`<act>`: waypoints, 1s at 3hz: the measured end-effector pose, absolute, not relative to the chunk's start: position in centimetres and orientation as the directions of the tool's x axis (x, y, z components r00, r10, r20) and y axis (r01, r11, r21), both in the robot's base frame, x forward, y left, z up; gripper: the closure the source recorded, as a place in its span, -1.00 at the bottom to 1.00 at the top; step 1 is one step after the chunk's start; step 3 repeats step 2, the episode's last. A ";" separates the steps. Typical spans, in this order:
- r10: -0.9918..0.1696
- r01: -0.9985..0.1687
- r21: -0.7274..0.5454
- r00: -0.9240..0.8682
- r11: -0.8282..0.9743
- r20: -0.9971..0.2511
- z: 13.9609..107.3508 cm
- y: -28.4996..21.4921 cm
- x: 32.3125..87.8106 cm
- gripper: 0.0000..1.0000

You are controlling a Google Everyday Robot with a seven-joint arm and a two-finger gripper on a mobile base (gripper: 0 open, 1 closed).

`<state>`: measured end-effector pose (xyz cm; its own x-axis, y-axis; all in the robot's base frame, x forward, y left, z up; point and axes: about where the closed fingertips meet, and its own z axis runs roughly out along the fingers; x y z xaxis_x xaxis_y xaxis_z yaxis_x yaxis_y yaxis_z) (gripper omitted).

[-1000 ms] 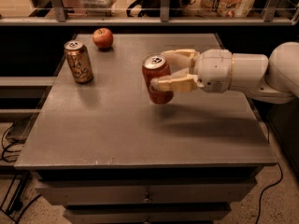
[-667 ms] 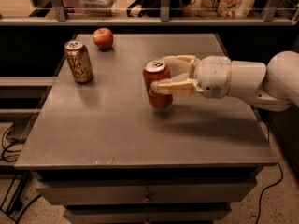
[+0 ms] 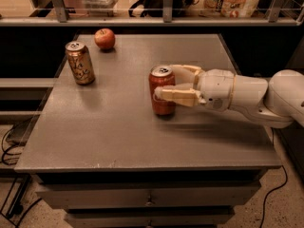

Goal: Place coke can upright

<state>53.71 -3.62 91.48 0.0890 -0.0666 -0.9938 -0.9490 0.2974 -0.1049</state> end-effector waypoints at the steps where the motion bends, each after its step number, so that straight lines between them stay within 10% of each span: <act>1: -0.044 -0.939 -0.081 0.070 0.334 -0.997 90.8 -4.2 53.1 -1.00; 3: -0.044 -0.939 -0.081 0.070 0.335 -0.997 90.8 -4.2 53.1 -1.00</act>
Offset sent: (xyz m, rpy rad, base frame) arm -0.0083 -0.0145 -0.0065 0.0223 0.0195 -0.0673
